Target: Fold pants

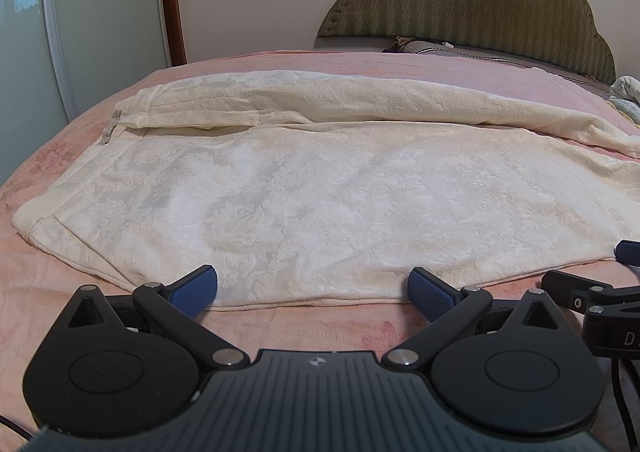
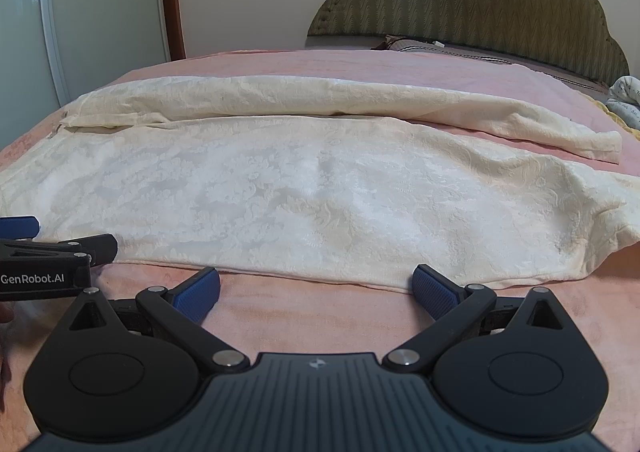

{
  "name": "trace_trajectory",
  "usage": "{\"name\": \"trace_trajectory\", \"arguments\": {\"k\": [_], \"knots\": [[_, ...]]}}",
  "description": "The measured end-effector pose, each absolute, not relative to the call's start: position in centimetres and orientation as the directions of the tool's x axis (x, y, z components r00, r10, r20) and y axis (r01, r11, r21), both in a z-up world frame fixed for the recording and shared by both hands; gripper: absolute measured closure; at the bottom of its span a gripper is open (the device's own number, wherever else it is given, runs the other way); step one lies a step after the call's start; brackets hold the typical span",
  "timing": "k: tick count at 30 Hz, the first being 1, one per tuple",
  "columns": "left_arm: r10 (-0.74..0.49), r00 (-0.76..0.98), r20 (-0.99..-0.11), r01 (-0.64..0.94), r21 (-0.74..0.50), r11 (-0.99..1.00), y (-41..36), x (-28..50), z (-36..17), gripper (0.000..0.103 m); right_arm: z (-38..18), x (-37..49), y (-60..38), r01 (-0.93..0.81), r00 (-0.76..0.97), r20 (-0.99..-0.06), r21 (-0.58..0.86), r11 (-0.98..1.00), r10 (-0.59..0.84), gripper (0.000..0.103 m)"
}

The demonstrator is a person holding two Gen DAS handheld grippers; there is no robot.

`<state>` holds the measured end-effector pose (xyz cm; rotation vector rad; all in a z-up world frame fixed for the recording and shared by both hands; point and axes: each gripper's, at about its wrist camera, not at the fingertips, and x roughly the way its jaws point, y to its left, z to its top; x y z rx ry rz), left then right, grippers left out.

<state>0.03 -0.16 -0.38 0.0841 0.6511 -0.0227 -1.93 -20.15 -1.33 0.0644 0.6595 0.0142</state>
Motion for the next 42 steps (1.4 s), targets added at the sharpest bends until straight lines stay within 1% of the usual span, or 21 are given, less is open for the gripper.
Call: {"name": "trace_trajectory", "arguments": {"k": [5, 12, 16, 18, 22, 24, 26, 28, 31, 34, 38, 40, 42], "knots": [[0.010, 0.798, -0.602, 0.048, 0.080, 0.996, 0.0, 0.1, -0.4, 0.000, -1.3, -1.9, -20.0, 0.008, 0.786, -0.618, 0.054, 0.999, 0.027, 0.000], [0.014, 0.799, -0.602, 0.048, 0.087, 0.995, 0.0, 0.1, -0.3, 0.000, -1.1, -1.9, -20.3, -0.005, 0.784, -0.619, 0.082, 0.997, 0.055, 0.000], [0.016, 0.798, -0.602, 0.048, 0.090, 0.995, -0.1, 0.0, -0.2, 0.000, -0.2, -2.6, -21.5, -0.107, 0.821, -0.522, 0.253, 0.962, 0.229, 0.000], [0.004, 0.797, -0.604, 0.049, 0.071, 0.996, 0.0, -0.2, -0.1, 0.000, 0.6, -2.3, -21.6, -0.158, 0.829, -0.481, 0.285, 0.945, 0.284, 0.000], [-0.036, 0.809, -0.586, 0.076, 0.043, 0.996, 0.6, -0.5, 1.0, 0.000, 3.4, 0.3, -21.1, -0.304, 0.831, -0.409, 0.231, 0.924, 0.376, 0.000], [-0.031, 0.833, -0.552, 0.080, 0.064, 0.995, 1.0, -0.3, 1.8, 0.000, 4.8, 2.4, -20.6, -0.359, 0.825, -0.391, 0.196, 0.913, 0.408, 0.000], [0.005, 0.858, -0.513, 0.056, 0.103, 0.993, 1.5, 0.3, 2.6, 0.000, 6.2, 5.6, -19.8, -0.411, 0.811, -0.382, 0.168, 0.896, 0.443, 0.000], [0.027, 0.859, -0.511, 0.034, 0.110, 0.993, 2.2, 1.1, 3.2, 0.000, 7.1, 9.0, -18.9, -0.446, 0.796, -0.392, 0.137, 0.885, 0.462, 0.000], [0.046, 0.859, -0.509, 0.002, 0.094, 0.996, 3.8, 2.1, 3.7, 0.000, 7.4, 15.4, -18.2, -0.497, 0.742, -0.411, 0.193, 0.846, 0.530, 0.000], [0.046, 0.841, -0.539, -0.014, 0.063, 0.998, 5.3, 3.0, 3.4, 0.000, 6.3, 22.2, -18.0, -0.404, 0.716, -0.515, 0.245, 0.881, 0.471, 0.000], [0.042, 0.811, -0.583, -0.020, 0.043, 0.999, 6.6, 4.0, 2.7, 0.000, 4.3, 29.3, -17.8, -0.361, 0.683, -0.569, 0.284, 0.889, 0.459, 0.000], [0.034, 0.801, -0.597, -0.014, 0.038, 0.999, 7.0, 4.7, 2.5, 0.000, 3.5, 31.8, -17.0, -0.371, 0.664, -0.593, 0.267, 0.889, 0.455, 0.003], [0.034, 0.791, -0.611, -0.010, 0.042, 0.999, 7.4, 5.5, 2.5, 0.000, 2.9, 33.7, -15.8, -0.397, 0.649, -0.619, 0.218, 0.891, 0.441, 0.006]]}}
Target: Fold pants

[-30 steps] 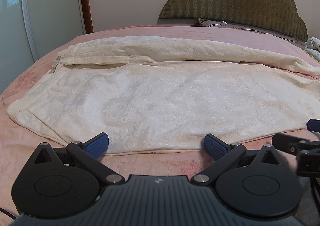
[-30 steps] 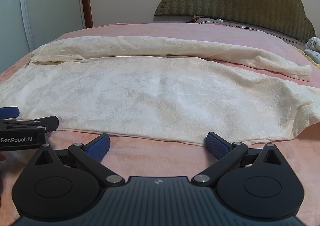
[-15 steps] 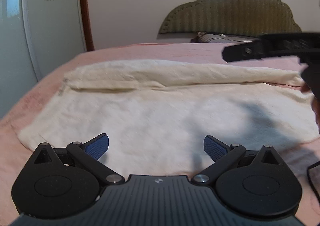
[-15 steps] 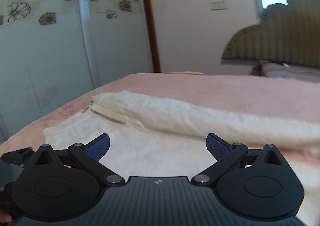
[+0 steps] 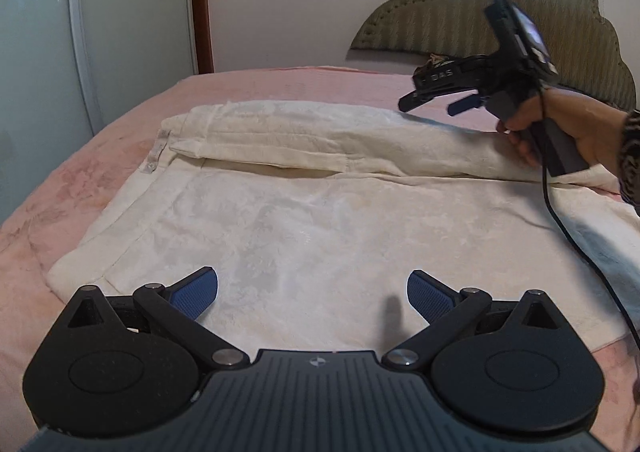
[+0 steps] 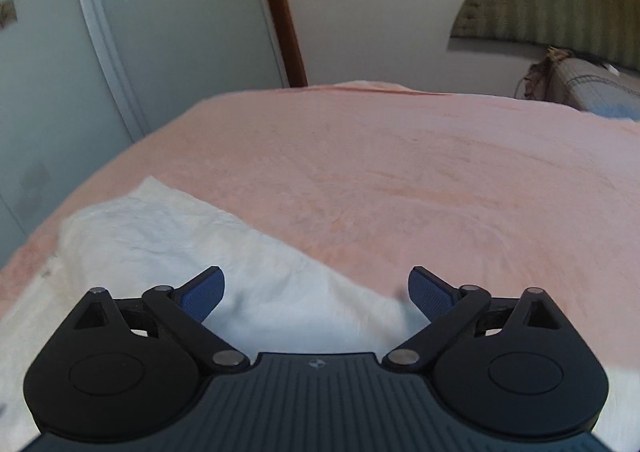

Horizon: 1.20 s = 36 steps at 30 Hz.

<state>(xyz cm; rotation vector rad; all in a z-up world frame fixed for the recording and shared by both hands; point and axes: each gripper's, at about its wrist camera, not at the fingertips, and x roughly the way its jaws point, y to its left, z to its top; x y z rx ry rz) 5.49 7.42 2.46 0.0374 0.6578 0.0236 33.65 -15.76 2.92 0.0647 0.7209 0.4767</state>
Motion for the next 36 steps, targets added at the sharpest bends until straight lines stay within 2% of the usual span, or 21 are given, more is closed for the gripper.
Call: {"name": "trace_trajectory", "arguments": {"k": [6, 7, 8, 10, 11, 15, 20, 26, 34, 36], "knots": [[0.032, 0.779, -0.626, -0.008, 0.042, 0.999, 9.5, 8.8, 3.4, 0.000, 1.7, 37.1, -11.2, -0.561, 0.544, -0.692, 0.122, 0.819, 0.475, 0.011], [0.035, 0.776, -0.629, -0.010, 0.044, 0.999, 9.8, 9.5, 3.7, 0.000, 1.5, 37.5, -10.6, -0.589, 0.523, -0.704, 0.110, 0.801, 0.481, 0.025], [0.037, 0.772, -0.634, -0.014, 0.042, 0.999, 10.3, 10.4, 3.9, 0.000, 1.3, 37.6, -10.1, -0.615, 0.500, -0.712, 0.107, 0.781, 0.492, 0.046], [0.039, 0.770, -0.637, -0.026, 0.029, 0.999, 11.0, 12.1, 4.5, 0.000, 1.3, 37.3, -9.5, -0.652, 0.479, -0.721, 0.089, 0.753, 0.500, 0.054], [0.034, 0.768, -0.640, -0.037, 0.008, 0.999, 11.6, 13.1, 4.8, 0.000, 1.5, 36.9, -9.2, -0.672, 0.489, -0.720, 0.050, 0.739, 0.494, 0.065], [-0.017, 0.774, -0.632, -0.092, -0.138, 0.986, 13.4, 15.7, 6.2, 0.001, 2.6, 33.7, -8.9, -0.694, 0.594, -0.659, -0.130, 0.708, 0.461, 0.088], [-0.183, 0.808, -0.560, -0.079, -0.411, 0.908, 15.3, 17.7, 7.4, 0.001, 3.5, 26.9, -7.6, -0.705, 0.692, -0.569, -0.399, 0.586, 0.445, 0.093], [-0.235, 0.808, -0.540, -0.083, -0.499, 0.862, 15.6, 19.8, 8.3, 0.001, 3.4, 18.0, -7.5, -0.687, 0.725, -0.501, -0.584, 0.433, 0.473, 0.094], [-0.319, 0.723, -0.613, -0.154, -0.593, 0.791, 16.1, 22.9, 8.1, 0.001, 3.6, 9.8, -8.4, -0.585, 0.773, -0.382, -0.739, 0.335, 0.507, 0.094], [-0.356, 0.717, -0.600, -0.152, -0.632, 0.760, 16.5, 22.5, 8.2, 0.001, 3.5, 8.3, -8.4, -0.591, 0.757, -0.374, -0.743, 0.316, 0.536, 0.100]]}}
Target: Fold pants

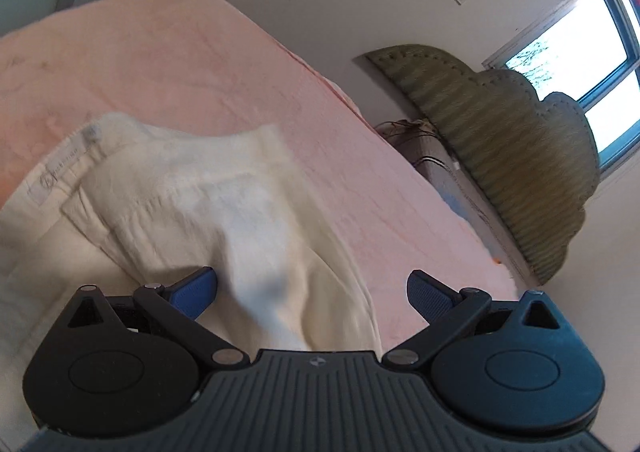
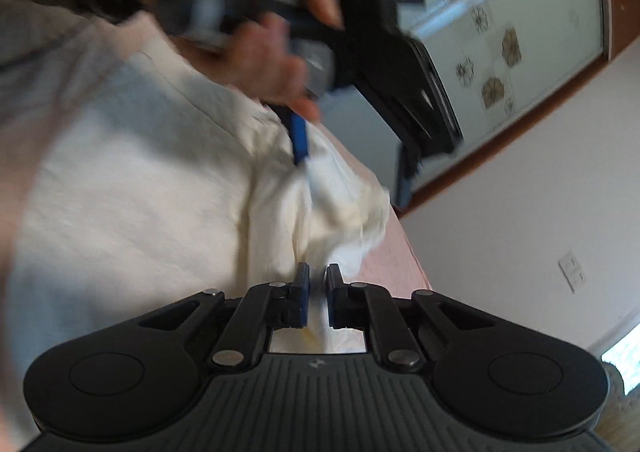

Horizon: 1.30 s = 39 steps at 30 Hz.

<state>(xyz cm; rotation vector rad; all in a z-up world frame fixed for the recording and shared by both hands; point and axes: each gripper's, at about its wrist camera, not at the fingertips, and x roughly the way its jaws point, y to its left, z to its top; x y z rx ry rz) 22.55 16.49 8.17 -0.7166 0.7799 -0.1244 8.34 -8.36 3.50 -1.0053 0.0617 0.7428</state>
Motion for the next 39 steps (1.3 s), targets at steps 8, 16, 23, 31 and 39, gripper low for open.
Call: {"name": "trace_trajectory", "arguments": {"k": [8, 16, 23, 31, 39], "knots": [[-0.266, 0.758, -0.595, -0.154, -0.560, 0.814, 15.7, 19.1, 8.5, 0.001, 5.9, 9.0, -8.2, -0.669, 0.718, -0.379, -0.608, 0.427, 0.584, 0.096], [-0.219, 0.757, -0.615, -0.189, -0.527, 0.829, 17.1, 17.0, 8.2, 0.001, 10.8, 28.9, -11.0, -0.696, 0.550, -0.569, 0.093, 0.712, 0.612, 0.000], [-0.197, 0.777, -0.598, -0.209, -0.539, 0.816, 18.5, 16.3, 8.3, 0.001, 3.8, 39.7, -11.4, -0.369, 0.222, -0.657, 0.627, 0.686, 0.720, 0.001], [-0.178, 0.846, -0.503, -0.205, -0.615, 0.762, 20.2, 14.1, 10.1, 0.001, 7.2, 30.1, -5.6, -0.699, 0.371, -0.673, 0.251, 0.670, 0.639, 0.086], [-0.271, 0.826, -0.495, -0.161, -0.668, 0.727, 19.3, 12.9, 10.3, 0.001, 10.2, 10.1, -2.4, -0.803, 0.589, -0.468, -0.430, 0.412, 0.659, 0.090]]}}
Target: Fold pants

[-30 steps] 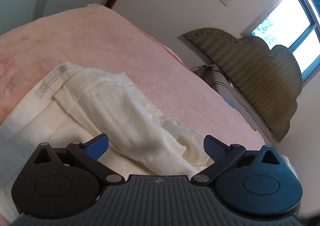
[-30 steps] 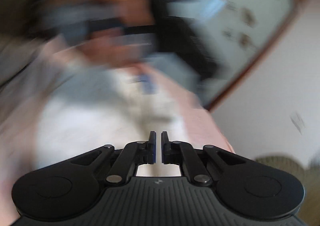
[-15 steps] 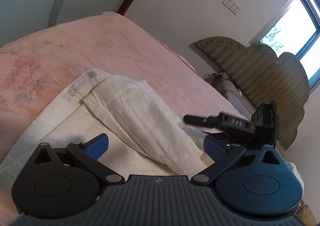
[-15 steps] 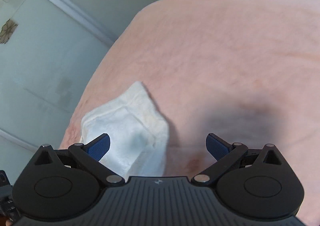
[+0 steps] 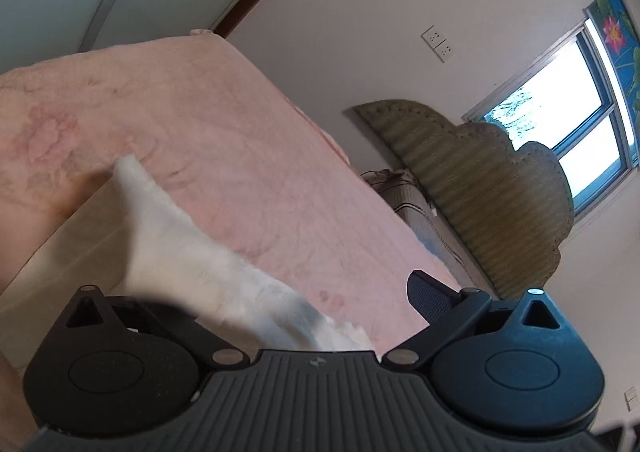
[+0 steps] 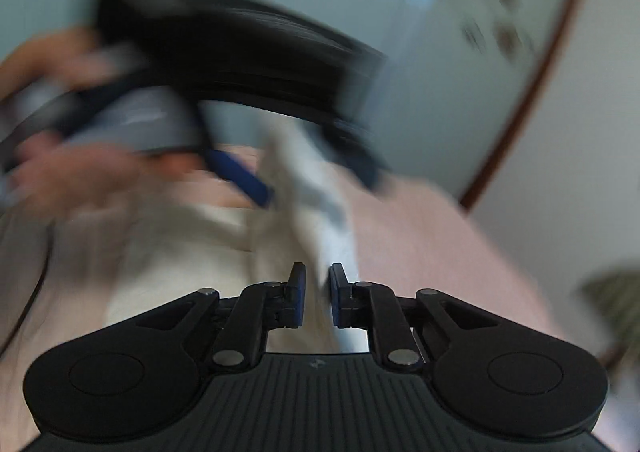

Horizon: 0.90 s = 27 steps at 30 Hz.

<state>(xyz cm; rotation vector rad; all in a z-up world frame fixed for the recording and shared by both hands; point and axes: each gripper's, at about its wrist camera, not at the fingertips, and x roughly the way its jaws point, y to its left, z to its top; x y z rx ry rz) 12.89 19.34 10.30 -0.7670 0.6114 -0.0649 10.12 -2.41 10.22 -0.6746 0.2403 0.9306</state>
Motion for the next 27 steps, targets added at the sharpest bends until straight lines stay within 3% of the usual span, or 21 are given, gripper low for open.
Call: {"name": "trace_trajectory", "arguments": {"k": [3, 4, 5, 7, 9, 10, 11, 12, 18, 22, 27], "knots": [[-0.213, 0.836, -0.505, -0.235, -0.682, 0.692, 20.1, 11.8, 8.6, 0.007, 9.2, 6.6, -1.6, -0.803, 0.578, -0.457, -0.464, 0.373, 0.676, 0.090], [-0.212, 0.839, -0.501, -0.252, -0.703, 0.665, 20.5, 11.5, 7.9, 0.014, 8.5, 5.7, -1.5, -0.787, 0.592, -0.443, -0.495, 0.367, 0.673, 0.090], [-0.219, 0.837, -0.501, -0.266, -0.722, 0.639, 21.1, 11.3, 7.0, 0.031, 7.8, 5.1, -1.3, -0.765, 0.614, -0.425, -0.527, 0.370, 0.665, 0.090], [-0.237, 0.819, -0.522, -0.297, -0.740, 0.604, 21.8, 11.1, 5.7, 0.056, 6.6, 4.6, -1.0, -0.726, 0.662, -0.412, -0.562, 0.397, 0.626, 0.087], [-0.263, 0.816, -0.515, -0.296, -0.763, 0.574, 22.6, 10.8, 4.6, 0.066, 5.9, 4.3, -1.6, -0.685, 0.709, -0.396, -0.582, 0.438, 0.583, 0.075], [-0.261, 0.817, -0.514, -0.295, -0.762, 0.576, 22.7, 10.6, 4.5, 0.074, 5.6, 4.2, -2.4, -0.664, 0.731, -0.386, -0.595, 0.453, 0.563, 0.051], [-0.258, 0.823, -0.507, -0.282, -0.758, 0.588, 23.1, 10.3, 4.4, 0.079, 5.1, 4.0, -3.2, -0.635, 0.757, -0.374, -0.616, 0.467, 0.536, 0.019], [-0.254, 0.827, -0.502, -0.273, -0.753, 0.599, 23.1, 10.1, 4.4, 0.080, 4.5, 3.9, -4.1, -0.598, 0.788, -0.356, -0.637, 0.487, 0.502, 0.013], [-0.227, 0.844, -0.486, -0.258, -0.738, 0.624, 22.6, 9.9, 4.9, 0.086, 3.2, 6.1, -10.7, -0.480, 0.877, -0.383, -0.667, 0.570, 0.290, 0.016], [-0.223, 0.865, -0.450, -0.233, -0.753, 0.615, 22.7, 9.7, 5.6, 0.089, 1.9, 8.1, -12.7, -0.418, 0.907, -0.369, -0.728, 0.543, 0.203, 0.038], [-0.220, 0.887, -0.406, -0.190, -0.756, 0.627, 22.6, 10.3, 6.9, 0.090, -0.6, 9.6, -12.7, -0.392, 0.918, -0.367, -0.778, 0.490, 0.152, 0.047]]}}
